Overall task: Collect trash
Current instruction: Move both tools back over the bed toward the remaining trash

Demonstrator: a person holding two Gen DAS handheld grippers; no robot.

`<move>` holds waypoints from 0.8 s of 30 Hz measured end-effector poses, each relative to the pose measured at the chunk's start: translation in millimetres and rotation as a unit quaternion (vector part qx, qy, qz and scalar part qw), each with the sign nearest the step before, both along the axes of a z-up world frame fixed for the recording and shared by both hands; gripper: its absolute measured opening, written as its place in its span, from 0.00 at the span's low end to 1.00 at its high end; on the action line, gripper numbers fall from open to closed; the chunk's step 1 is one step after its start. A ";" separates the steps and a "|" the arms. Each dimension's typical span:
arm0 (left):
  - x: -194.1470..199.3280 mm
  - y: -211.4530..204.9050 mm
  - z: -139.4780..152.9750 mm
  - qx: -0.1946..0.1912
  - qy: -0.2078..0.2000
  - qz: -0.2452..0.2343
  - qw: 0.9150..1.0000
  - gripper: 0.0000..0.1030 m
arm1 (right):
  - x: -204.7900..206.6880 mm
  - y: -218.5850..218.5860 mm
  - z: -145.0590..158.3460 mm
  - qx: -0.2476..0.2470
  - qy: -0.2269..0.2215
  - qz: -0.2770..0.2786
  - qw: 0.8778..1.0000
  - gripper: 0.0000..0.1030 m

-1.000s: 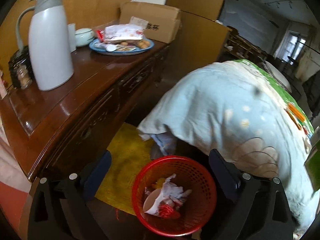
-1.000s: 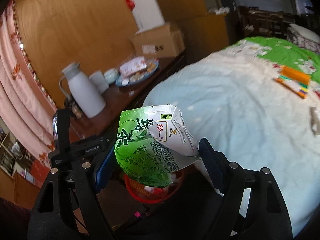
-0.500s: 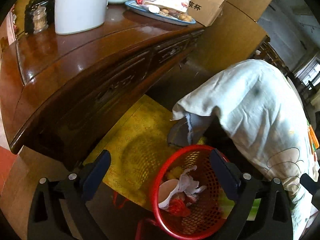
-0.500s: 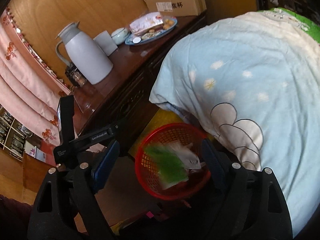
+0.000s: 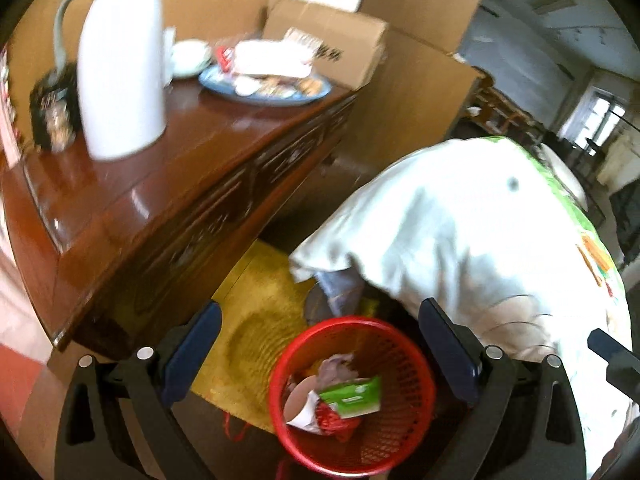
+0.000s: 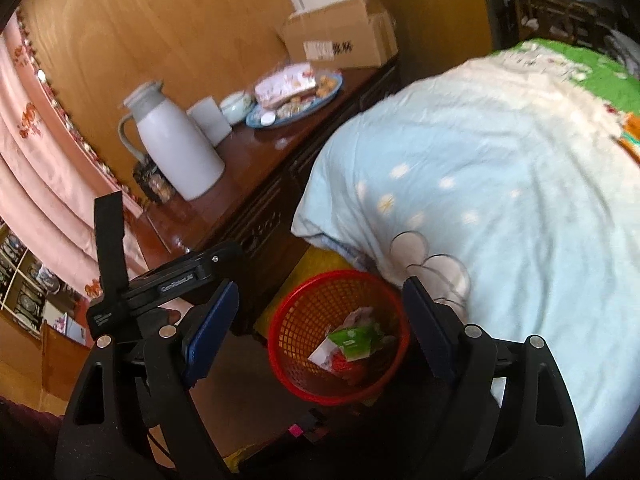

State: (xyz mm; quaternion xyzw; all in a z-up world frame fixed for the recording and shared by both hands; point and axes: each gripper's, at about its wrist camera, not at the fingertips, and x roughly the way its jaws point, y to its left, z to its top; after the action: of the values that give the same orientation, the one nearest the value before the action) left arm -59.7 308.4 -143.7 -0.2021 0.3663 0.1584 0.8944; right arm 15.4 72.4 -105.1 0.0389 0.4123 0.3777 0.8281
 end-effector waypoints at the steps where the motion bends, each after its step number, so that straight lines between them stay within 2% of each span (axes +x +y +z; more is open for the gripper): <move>1: -0.6 -4.1 5.3 0.006 -0.005 -0.005 1.000 0.94 | -3.9 -9.9 6.5 0.008 -0.008 -0.008 1.000 0.79; 7: -14.2 -60.9 53.5 0.068 -0.048 -0.054 0.995 0.94 | -28.9 -63.5 40.1 0.051 -0.053 -0.047 0.996 0.81; 10: -24.6 -97.1 77.3 0.116 -0.072 -0.082 0.987 0.94 | -45.2 -92.1 58.1 0.072 -0.083 -0.068 0.992 0.82; 12: -34.0 -125.1 94.9 0.154 -0.089 -0.098 0.979 0.94 | -54.6 -108.0 66.8 0.082 -0.099 -0.081 0.988 0.83; 15: -44.7 -158.0 113.4 0.189 -0.111 -0.119 0.968 0.94 | -69.8 -137.2 80.0 0.101 -0.122 -0.101 0.982 0.85; 19: -48.4 -203.9 132.6 0.203 -0.133 -0.150 0.958 0.94 | -83.9 -177.9 90.7 0.115 -0.148 -0.131 0.974 0.87; 24: -31.0 -250.4 137.3 0.204 -0.142 -0.191 0.949 0.94 | -77.4 -226.7 91.7 0.115 -0.159 -0.181 0.964 0.88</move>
State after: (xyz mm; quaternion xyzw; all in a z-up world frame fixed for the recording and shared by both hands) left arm -90.7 58.0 -6.4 0.0385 0.2268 0.0253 0.9729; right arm -62.0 -154.3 -13.4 0.1476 0.2153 0.2679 0.9274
